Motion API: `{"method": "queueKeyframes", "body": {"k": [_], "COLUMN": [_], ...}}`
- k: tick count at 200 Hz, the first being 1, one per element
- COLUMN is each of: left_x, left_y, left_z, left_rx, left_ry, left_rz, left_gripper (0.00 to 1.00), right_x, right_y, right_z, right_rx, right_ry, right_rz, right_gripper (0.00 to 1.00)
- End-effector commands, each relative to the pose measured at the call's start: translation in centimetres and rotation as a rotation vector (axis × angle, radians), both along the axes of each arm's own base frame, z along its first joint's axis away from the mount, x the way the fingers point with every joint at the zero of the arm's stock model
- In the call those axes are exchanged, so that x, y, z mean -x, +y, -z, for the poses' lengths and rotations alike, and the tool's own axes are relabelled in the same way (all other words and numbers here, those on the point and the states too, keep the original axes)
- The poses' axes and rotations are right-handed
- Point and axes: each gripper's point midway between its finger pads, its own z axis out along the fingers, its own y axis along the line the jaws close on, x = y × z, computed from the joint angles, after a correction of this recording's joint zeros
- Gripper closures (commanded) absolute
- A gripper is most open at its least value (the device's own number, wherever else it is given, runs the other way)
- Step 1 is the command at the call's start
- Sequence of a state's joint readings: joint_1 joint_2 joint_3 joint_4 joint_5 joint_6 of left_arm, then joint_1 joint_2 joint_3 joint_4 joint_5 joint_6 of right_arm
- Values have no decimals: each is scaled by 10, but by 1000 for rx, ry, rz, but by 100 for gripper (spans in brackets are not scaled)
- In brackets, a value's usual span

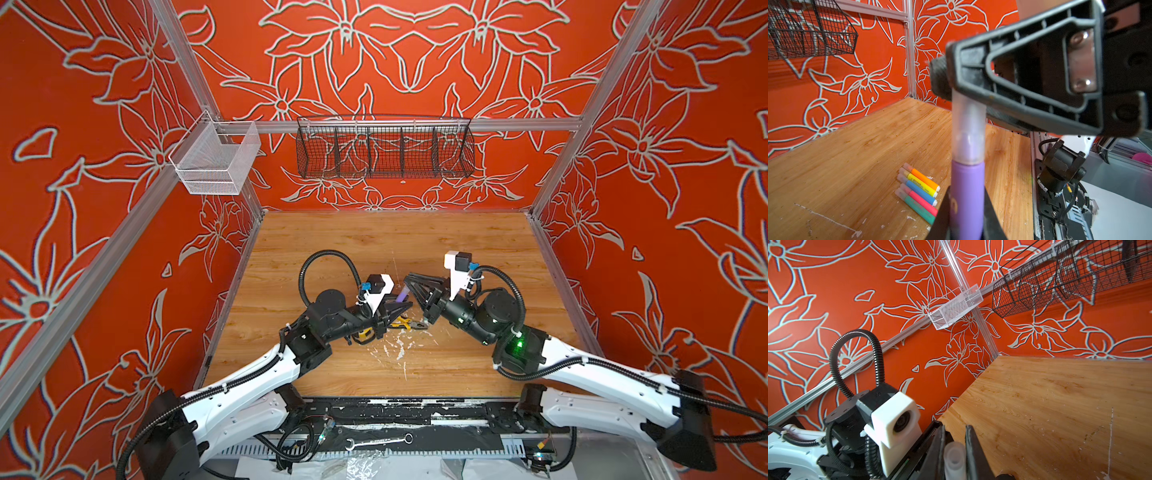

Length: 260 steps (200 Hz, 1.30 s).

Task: Insert the pens into the pen caps
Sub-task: 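Open the right gripper and draw it back from the capped purple marker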

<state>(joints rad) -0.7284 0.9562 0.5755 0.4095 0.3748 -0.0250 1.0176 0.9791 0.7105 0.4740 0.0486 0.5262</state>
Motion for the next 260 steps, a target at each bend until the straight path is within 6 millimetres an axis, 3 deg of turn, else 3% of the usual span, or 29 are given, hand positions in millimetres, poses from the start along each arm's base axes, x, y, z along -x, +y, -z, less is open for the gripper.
{"method": "queueKeyframes", "body": {"k": [1, 16, 63, 139, 187, 223, 260], "left_x": [-21, -34, -56, -70, -80, -95, -100], "left_y": [5, 0, -2, 11, 15, 29, 54], "left_z": [-53, -61, -126, -202, -228, -243, -244], "left_rx": [94, 96, 107, 194, 263, 298, 371], "left_ry": [-103, -116, -195, -344, -407, -431, -375], "left_rz": [-111, -140, -220, -341, -403, -490, -476], "left_gripper": [100, 100, 100, 100, 100, 100, 100], "right_x": [14, 15, 22, 34, 59, 76, 65], "right_y": [11, 14, 23, 28, 45, 50, 39], "right_z": [29, 35, 57, 85, 88, 89, 110], "right_rx": [58, 69, 91, 111, 93, 92, 141], "right_ry": [24, 22, 26, 3, -35, -87, -93], "right_rz": [-80, -95, -154, -218, -353, -406, -312], "right_gripper": [100, 100, 100, 100, 100, 100, 100]}}
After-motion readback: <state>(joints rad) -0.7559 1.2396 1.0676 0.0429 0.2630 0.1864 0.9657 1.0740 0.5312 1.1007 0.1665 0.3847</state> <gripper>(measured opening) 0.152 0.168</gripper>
